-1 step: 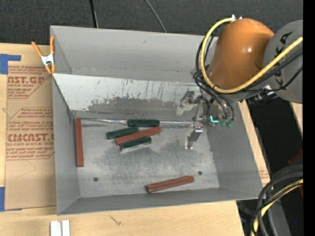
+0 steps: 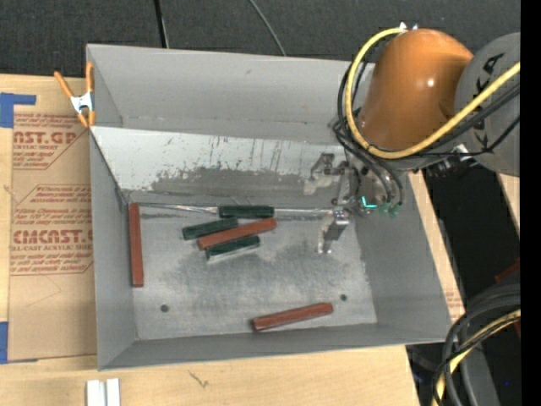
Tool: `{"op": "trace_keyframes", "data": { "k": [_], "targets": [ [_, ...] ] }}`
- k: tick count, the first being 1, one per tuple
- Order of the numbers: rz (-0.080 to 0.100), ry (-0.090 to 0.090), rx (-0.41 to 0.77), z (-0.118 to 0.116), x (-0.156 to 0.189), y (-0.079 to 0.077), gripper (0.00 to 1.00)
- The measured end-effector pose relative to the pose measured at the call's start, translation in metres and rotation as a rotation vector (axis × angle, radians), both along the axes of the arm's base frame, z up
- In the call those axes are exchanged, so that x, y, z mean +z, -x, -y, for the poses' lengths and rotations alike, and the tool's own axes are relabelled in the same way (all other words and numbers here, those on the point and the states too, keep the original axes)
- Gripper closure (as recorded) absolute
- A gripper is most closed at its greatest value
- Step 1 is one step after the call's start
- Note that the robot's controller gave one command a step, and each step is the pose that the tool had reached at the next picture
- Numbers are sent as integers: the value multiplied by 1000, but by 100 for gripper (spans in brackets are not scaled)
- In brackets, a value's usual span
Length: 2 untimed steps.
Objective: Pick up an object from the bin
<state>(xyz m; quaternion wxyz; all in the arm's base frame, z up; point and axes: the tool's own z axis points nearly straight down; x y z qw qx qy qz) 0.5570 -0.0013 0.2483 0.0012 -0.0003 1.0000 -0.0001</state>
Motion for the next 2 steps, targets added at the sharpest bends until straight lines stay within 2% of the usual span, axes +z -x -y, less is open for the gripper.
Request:
{"op": "trace_keyframes", "data": {
  "k": [1,2],
  "targets": [
    [9,0,6,-26,-47,-18,0],
    [4,-2,18,-27,-115,-30,0]
  ]
}}
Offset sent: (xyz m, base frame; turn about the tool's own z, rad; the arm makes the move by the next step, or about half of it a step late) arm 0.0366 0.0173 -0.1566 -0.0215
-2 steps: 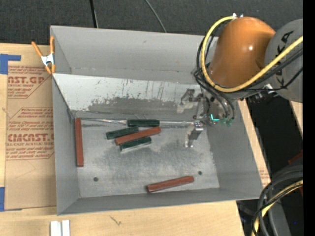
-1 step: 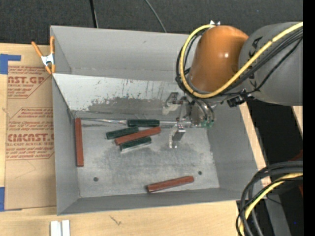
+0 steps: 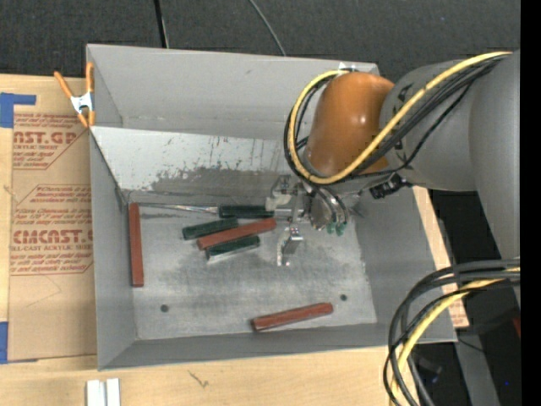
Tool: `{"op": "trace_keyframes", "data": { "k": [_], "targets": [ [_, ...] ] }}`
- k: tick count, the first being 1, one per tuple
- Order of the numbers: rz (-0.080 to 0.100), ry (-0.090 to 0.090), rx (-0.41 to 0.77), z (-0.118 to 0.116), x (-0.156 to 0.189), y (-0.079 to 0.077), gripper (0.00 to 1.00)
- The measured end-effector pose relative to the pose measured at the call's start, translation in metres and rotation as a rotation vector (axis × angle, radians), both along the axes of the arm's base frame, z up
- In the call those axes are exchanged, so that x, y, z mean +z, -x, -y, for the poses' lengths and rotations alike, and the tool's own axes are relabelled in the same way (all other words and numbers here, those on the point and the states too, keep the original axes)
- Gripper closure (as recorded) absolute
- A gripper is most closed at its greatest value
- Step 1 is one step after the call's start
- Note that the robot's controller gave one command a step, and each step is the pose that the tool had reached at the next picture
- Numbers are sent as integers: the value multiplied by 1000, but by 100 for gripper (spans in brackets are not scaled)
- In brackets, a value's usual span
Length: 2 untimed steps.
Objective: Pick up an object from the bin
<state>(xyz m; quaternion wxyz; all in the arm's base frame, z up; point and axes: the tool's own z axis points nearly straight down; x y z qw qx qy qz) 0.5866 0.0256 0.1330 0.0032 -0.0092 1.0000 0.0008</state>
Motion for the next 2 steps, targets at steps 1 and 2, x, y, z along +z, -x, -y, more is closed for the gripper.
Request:
{"op": "trace_keyframes", "data": {
  "k": [1,2],
  "targets": [
    [15,-3,-13,-59,-55,-7,100],
    [15,-3,-13,-59,-55,-7,100]
  ]
}}
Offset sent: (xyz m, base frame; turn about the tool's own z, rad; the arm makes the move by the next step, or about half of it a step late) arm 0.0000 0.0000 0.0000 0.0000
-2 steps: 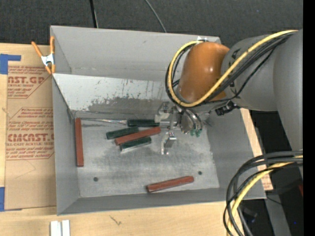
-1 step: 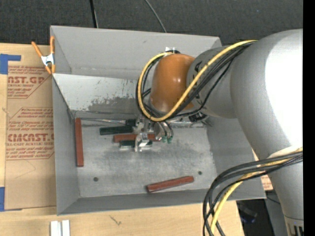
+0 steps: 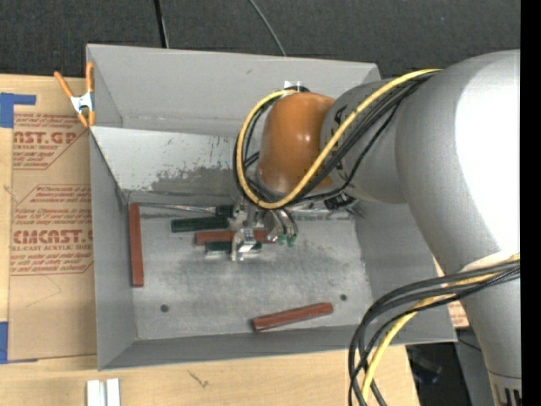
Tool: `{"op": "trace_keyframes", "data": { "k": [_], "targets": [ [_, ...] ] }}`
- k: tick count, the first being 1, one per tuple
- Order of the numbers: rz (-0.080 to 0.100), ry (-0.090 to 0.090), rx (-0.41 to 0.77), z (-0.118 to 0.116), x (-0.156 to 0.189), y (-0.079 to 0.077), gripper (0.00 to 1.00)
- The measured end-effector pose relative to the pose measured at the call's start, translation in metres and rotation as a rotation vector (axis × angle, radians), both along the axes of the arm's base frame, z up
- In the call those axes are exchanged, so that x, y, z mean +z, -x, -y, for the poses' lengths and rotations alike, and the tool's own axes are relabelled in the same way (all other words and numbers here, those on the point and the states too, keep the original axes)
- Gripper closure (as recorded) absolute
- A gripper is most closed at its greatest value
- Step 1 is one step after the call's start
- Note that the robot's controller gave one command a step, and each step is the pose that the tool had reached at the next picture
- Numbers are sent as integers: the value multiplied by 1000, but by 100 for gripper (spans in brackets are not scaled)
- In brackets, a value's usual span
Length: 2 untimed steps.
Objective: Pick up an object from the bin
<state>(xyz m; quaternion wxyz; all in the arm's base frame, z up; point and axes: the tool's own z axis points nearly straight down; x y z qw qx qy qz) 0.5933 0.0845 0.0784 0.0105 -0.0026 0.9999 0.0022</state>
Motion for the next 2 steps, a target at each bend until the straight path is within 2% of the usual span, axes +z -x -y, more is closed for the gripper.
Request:
{"op": "trace_keyframes", "data": {
  "k": [1,2],
  "targets": [
    [0,0,0,0,1,0,100],
    [-19,6,270,-21,55,30,100]
  ]
}}
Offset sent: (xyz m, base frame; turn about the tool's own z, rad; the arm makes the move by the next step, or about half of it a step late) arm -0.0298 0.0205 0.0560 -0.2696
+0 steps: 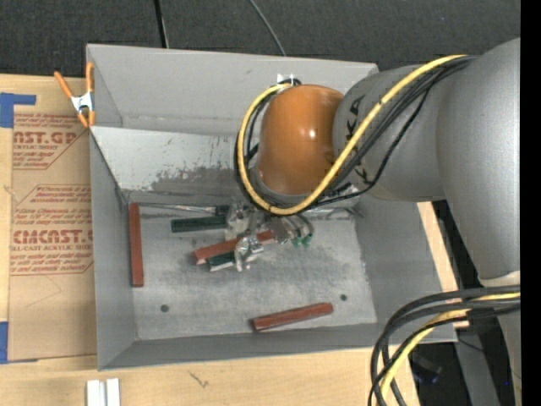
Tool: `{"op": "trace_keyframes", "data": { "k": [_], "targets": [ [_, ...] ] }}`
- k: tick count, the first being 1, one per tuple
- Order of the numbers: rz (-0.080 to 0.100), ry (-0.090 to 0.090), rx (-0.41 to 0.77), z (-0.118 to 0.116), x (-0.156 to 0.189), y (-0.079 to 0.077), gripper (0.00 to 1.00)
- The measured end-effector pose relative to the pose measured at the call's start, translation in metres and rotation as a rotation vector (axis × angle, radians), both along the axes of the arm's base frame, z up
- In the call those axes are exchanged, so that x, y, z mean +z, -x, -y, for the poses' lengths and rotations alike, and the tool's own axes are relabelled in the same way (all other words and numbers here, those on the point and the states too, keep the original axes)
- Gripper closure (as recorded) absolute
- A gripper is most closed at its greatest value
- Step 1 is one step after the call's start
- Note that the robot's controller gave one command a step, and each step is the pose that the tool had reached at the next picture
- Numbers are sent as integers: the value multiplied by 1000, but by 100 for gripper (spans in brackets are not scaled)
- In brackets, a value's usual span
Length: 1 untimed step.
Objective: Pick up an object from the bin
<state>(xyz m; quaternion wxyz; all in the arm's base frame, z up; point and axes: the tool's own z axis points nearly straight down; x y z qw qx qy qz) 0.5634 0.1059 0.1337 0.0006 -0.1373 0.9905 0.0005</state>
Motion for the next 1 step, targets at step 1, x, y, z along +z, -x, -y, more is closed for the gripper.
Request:
{"op": "trace_keyframes", "data": {
  "k": [1],
  "targets": [
    [0,0,0,0,0,0,100]
  ]
}}
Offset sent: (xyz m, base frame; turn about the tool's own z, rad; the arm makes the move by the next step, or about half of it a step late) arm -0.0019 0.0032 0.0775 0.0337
